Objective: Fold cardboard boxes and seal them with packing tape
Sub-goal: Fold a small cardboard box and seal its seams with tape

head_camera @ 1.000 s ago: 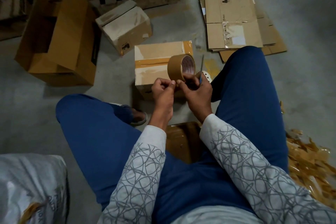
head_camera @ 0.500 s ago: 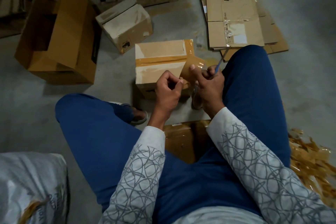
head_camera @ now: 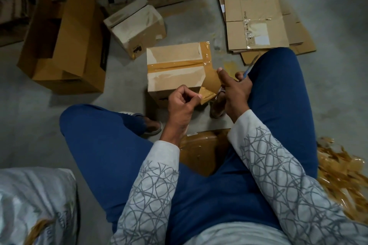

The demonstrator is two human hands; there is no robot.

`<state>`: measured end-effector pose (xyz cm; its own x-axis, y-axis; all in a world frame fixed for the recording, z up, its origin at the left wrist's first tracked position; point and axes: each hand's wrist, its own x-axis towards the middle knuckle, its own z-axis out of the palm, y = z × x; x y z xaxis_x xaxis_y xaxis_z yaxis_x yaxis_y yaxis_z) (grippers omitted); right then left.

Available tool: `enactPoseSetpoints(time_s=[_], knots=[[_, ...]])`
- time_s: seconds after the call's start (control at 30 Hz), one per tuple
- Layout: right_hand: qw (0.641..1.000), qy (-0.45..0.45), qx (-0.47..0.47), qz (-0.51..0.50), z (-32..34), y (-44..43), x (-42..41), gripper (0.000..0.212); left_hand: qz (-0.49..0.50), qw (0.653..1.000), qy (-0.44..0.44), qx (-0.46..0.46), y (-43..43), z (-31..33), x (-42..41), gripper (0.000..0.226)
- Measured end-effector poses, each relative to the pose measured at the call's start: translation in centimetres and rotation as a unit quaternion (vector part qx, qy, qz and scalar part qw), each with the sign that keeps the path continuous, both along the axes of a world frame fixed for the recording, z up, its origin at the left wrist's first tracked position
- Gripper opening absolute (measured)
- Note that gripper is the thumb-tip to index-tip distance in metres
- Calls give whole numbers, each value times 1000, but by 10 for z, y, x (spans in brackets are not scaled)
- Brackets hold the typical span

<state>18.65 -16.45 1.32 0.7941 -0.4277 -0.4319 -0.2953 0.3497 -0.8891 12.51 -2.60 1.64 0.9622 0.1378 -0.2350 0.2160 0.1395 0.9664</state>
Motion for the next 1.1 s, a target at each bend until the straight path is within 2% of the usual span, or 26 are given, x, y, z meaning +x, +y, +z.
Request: enactPoseSetpoints(time_s=[0.23,0.4,0.5,0.6,0.73,0.83,0.93,1.0,1.1], knots=[[985,87,138,-54,4,-6,4,44,-32,999,-37,-23,7,9,-13,20],[970,127,203,-32,8,-11,6,57,-57,995,-63,-58,19,15,-21,20],[965,106,239,20,9,-12,4,50,-52,997,-31,-42,26,13,-18,18],[953,68,289,59,10,-12,5,51,-45,998,49,-15,29,5,-15,25],[954,51,289,69,9,-8,6,42,-46,994,90,-42,28,5,-13,30],[953,36,291,70,10,-9,6,42,-44,989,74,-121,29,7,-13,32],[954,31,290,72,9,-8,6,44,-55,981,41,-179,28,13,-13,44],[955,30,285,77,8,-6,5,47,-75,983,39,-165,28,14,-13,50],[957,32,274,88,6,-5,4,44,-55,990,65,-117,27,10,-14,40]])
